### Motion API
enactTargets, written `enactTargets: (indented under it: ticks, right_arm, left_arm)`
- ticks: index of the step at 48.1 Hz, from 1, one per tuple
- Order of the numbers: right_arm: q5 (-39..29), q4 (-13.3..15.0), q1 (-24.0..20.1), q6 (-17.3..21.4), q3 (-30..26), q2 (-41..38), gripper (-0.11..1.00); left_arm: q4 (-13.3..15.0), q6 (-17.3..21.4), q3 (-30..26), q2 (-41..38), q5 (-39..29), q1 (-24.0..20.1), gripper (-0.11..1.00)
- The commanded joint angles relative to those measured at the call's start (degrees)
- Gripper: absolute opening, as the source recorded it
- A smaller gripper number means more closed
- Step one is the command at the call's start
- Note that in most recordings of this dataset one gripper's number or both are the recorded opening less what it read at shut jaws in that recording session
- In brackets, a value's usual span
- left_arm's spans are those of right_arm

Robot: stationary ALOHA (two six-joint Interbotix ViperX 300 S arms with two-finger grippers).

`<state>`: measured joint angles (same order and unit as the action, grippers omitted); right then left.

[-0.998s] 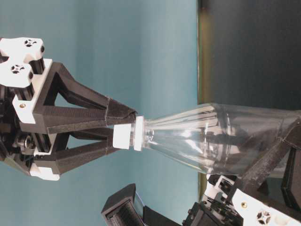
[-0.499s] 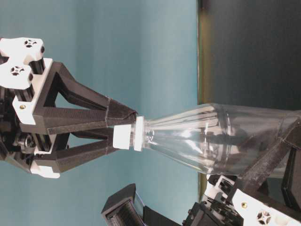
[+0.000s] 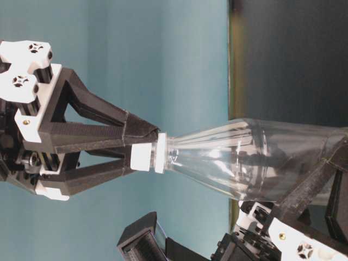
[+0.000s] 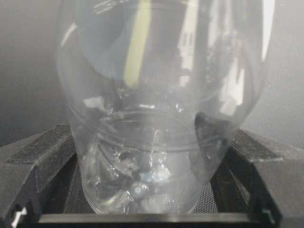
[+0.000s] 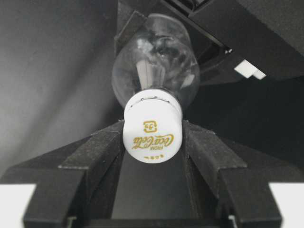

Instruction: Open the bottle cap by holding the bottle with the left arm and twisting the cap with the right arm.

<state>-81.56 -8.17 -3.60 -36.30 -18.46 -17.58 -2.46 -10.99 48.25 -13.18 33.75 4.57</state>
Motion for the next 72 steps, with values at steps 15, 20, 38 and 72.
enactTargets:
  ticks: [15, 20, 38, 72]
  right_arm:
    - [3.7, 0.9, -0.9, 3.0, 1.8, 4.1, 0.79]
    - [3.7, 2.4, -0.8, 5.0, 2.8, 6.2, 0.79]
    - [4.9, 3.5, 0.4, 14.3, 7.7, 17.1, 0.79]
    - [30.5, 3.3, -1.1, 23.6, 28.5, 33.7, 0.79]
  left_arm:
    - [-0.2, -0.3, -0.2, -0.3, -0.2, 0.4, 0.84]
    - [-0.2, -0.2, -0.2, -0.3, -0.3, 0.4, 0.84]
    - [-0.2, -0.3, -0.3, -0.4, -0.3, 0.4, 0.84]
    - [-0.1, -0.2, -0.8, -0.3, -0.3, 0.4, 0.84]
